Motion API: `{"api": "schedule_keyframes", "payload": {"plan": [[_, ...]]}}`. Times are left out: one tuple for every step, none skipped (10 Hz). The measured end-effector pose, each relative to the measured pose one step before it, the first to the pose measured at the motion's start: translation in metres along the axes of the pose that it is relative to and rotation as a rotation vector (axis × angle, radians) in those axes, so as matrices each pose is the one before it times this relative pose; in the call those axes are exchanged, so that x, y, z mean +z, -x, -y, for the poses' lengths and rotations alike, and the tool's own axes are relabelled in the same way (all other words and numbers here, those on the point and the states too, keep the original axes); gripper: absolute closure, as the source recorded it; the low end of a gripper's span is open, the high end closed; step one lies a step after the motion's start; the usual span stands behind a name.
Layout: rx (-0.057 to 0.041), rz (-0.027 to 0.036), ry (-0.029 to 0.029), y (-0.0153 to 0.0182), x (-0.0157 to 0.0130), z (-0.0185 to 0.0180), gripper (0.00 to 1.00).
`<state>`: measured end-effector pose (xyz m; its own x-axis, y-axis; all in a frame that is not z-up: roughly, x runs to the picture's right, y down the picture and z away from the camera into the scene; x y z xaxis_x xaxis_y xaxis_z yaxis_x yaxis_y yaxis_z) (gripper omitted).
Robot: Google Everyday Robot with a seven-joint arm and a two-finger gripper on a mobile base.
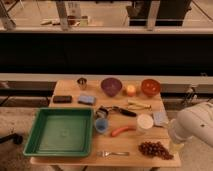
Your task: Place grapes in tray
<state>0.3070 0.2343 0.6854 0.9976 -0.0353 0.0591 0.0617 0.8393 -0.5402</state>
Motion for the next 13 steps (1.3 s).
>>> {"api": "schedule_keyframes", "payload": {"plan": [[-0.00638, 0.00434, 0.00613, -0.00111, 0.00309, -0.00143, 0.20], [-0.01061, 0.00812, 0.00416, -0.00074, 0.00257, -0.00233, 0.20], [-0.02000, 0.01079, -0.00556, -0.00017, 0.00105, -0.00302, 0.20], [-0.03256, 0.02034, -0.01807, 0.00059, 0.00122, -0.00341, 0.20], [-0.02215, 0.03123, -0.00699, 0.00267, 0.00276, -0.00095, 0.20], [-0.00940, 0.03293, -0.00829, 0.00067, 0.00133, 0.00339, 0.20], [-0.00234, 0.06389, 0.00473, -0.00177, 0.00186, -0.00265, 0.20], [-0.00003, 0.03508, 0.00945, -0.00103, 0.00151, -0.00309, 0.20], [-0.00214, 0.02408, 0.00965, 0.00111, 0.00177, 0.00161, 0.20], [0.00034, 0.03488, 0.02361, 0.00055, 0.00239, -0.00242, 0.20], [0.01004, 0.04908, 0.03129, -0.00280, 0.00242, -0.00673, 0.20], [0.00230, 0.02841, 0.02210, -0.00113, 0.00284, -0.00411, 0.20], [-0.00032, 0.02786, 0.02028, -0.00170, 0.00370, -0.00329, 0.20]]}}
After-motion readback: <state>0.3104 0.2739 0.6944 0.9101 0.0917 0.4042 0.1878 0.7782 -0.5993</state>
